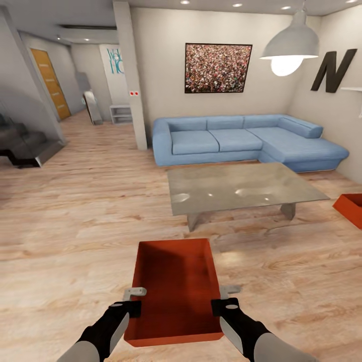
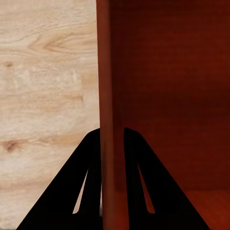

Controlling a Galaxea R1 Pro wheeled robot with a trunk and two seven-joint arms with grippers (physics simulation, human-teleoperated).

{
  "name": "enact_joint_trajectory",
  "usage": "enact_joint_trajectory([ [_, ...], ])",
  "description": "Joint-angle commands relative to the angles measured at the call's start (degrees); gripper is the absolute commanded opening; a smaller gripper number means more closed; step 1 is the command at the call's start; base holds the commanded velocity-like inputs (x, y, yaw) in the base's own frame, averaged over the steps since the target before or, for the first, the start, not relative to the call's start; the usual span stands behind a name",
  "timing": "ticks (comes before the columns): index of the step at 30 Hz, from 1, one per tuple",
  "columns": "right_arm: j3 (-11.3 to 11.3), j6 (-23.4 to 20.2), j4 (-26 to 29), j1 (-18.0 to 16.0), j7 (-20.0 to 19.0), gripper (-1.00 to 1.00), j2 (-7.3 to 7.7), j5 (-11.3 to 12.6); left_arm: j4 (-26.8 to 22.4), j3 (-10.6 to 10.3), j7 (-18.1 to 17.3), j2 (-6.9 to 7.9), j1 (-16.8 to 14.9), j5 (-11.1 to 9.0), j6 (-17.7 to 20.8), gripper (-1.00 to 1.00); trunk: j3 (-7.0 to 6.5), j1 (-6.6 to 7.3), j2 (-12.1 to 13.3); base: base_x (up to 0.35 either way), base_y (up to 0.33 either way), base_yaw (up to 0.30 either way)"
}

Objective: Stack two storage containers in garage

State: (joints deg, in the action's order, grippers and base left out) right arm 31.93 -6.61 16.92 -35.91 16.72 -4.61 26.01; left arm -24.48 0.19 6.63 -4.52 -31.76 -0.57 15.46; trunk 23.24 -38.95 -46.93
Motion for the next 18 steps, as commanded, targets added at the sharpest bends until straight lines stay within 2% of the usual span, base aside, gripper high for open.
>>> enact_joint_trajectory([
  [1,0.4,-0.4,-0.9,0.0,1.1,-1.00,0.13,0.1,-0.2,0.2,0.7,0.04,0.0,1.4,0.4,-1.00,0.06,-0.01,-0.1,0.000,0.000,0.279],
  [18,0.4,-0.4,-0.9,0.0,1.1,-1.00,0.20,0.1,-0.2,0.2,0.7,0.04,0.0,1.4,0.4,-1.00,0.06,-0.01,-0.1,0.000,0.000,0.279],
])
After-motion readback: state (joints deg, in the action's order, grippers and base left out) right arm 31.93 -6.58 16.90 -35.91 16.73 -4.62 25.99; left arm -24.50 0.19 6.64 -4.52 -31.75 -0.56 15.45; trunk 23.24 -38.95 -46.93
